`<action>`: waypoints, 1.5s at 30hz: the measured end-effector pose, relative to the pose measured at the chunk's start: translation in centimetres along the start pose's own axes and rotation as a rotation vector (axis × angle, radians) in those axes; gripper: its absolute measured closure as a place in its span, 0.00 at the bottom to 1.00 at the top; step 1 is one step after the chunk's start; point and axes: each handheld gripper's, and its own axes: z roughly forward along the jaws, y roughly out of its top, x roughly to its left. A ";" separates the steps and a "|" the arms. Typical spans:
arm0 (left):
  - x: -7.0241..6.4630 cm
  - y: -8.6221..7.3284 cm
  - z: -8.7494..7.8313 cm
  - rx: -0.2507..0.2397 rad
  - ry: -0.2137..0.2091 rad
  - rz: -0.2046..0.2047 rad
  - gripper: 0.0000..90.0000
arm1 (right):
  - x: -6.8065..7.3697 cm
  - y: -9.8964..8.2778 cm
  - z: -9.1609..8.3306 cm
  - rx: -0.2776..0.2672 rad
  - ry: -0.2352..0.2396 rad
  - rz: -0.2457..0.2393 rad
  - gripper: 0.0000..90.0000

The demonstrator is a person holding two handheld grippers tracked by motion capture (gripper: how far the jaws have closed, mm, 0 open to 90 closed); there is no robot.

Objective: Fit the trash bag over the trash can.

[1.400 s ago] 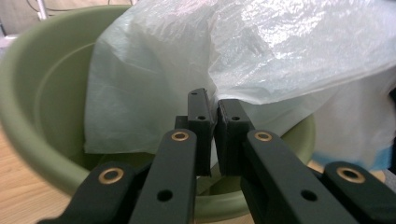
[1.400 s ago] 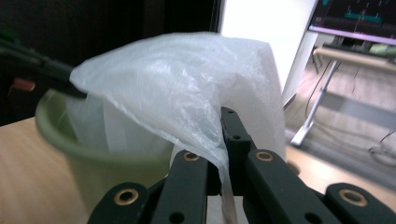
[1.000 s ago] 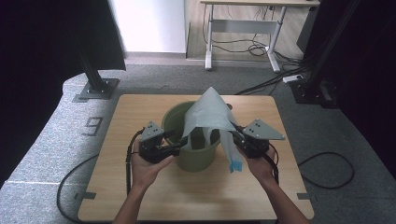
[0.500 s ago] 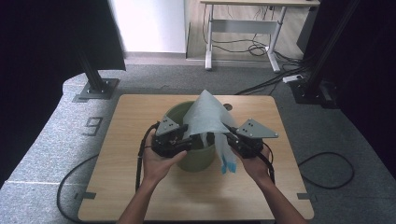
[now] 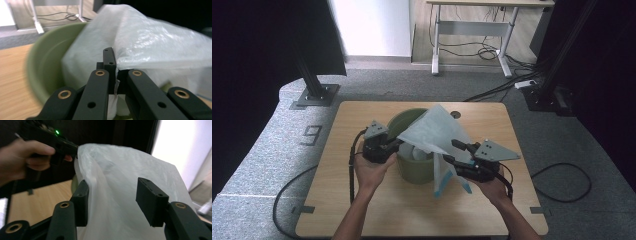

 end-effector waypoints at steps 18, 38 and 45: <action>4.5 -0.8 -1.5 0.002 0.067 -0.112 0.99 | -5.0 -6.8 -2.7 0.069 -0.133 0.209 0.38; 3.6 0.1 0.1 0.018 0.012 -0.103 0.99 | -6.7 -5.3 -4.2 -0.048 -0.077 0.206 0.98; 2.9 0.6 2.2 0.063 -0.039 -0.080 0.96 | -7.9 -2.4 -5.1 -0.076 -0.129 0.196 0.98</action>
